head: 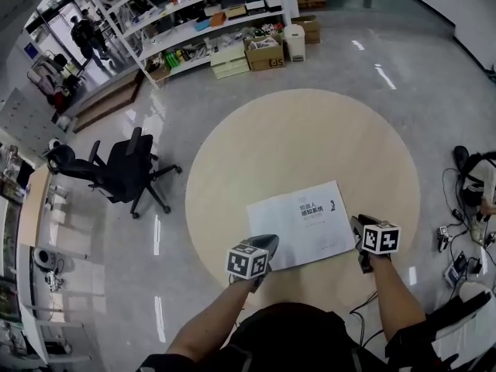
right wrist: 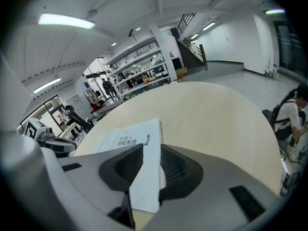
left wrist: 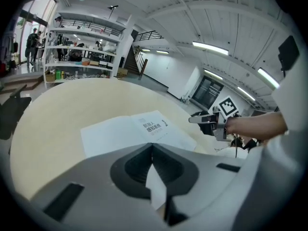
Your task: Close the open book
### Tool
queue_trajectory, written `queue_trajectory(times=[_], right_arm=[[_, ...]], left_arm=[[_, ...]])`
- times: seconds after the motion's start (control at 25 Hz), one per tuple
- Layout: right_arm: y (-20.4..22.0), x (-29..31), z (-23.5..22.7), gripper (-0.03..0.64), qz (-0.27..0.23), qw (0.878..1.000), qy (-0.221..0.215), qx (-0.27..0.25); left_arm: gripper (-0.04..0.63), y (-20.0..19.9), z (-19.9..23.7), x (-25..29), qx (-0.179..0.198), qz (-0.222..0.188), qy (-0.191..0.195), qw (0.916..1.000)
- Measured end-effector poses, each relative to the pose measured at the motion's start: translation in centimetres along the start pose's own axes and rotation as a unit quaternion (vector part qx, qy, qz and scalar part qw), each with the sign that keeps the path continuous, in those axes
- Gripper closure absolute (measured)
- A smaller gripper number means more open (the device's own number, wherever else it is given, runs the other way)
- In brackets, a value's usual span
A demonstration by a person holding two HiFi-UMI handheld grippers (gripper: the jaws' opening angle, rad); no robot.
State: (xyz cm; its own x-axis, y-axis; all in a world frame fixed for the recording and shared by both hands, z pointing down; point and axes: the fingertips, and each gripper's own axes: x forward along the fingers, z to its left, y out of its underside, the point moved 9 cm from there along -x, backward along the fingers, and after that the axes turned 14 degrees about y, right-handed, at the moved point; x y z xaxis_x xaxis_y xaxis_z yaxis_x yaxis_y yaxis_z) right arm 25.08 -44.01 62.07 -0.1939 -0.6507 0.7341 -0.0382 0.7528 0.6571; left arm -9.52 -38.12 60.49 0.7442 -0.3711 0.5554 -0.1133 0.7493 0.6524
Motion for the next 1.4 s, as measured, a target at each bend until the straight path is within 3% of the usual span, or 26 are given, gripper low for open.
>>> queue_trajectory(times=[0.28,0.44,0.76,1.0,1.16,1.24,1.4], right_arm=[[-2.5,-2.1,7.6,0.508,-0.032,0.995,-0.059,-0.077],[-2.5,-1.9,11.5,0.508,-0.022,0.993,-0.080,-0.088],[-0.3,-2.1,18.3,0.500,0.004,0.975,-0.110,-0.191],[5.1,-1.3,22.7,0.432,0.049,0.924,-0.134,-0.354],[8.4,-1.3,24.2,0.423,0.058,0.879,-0.150,-0.450],[9.4,-1.5,24.9,0.423,0.055,0.847,-0.150,-0.507],[11.9,-1.2,25.4,0.417,0.042,0.770,-0.143,-0.621]], left_arm=[[0.609,1.3,1.1,-4.2,-0.027,-0.045,-0.032,0.9981],[0.609,2.1,2.0,-6.2,-0.039,-0.062,-0.048,0.9962],[0.609,4.4,2.6,-9.0,-0.059,-0.073,-0.061,0.9937],[0.609,6.6,2.7,-8.6,-0.075,-0.050,-0.063,0.9939],[0.609,8.2,2.0,-7.9,-0.080,-0.030,-0.055,0.9948],[0.609,8.7,1.9,-7.6,-0.084,-0.026,-0.053,0.9947],[0.609,9.5,1.6,-7.2,-0.089,-0.024,-0.048,0.9945]])
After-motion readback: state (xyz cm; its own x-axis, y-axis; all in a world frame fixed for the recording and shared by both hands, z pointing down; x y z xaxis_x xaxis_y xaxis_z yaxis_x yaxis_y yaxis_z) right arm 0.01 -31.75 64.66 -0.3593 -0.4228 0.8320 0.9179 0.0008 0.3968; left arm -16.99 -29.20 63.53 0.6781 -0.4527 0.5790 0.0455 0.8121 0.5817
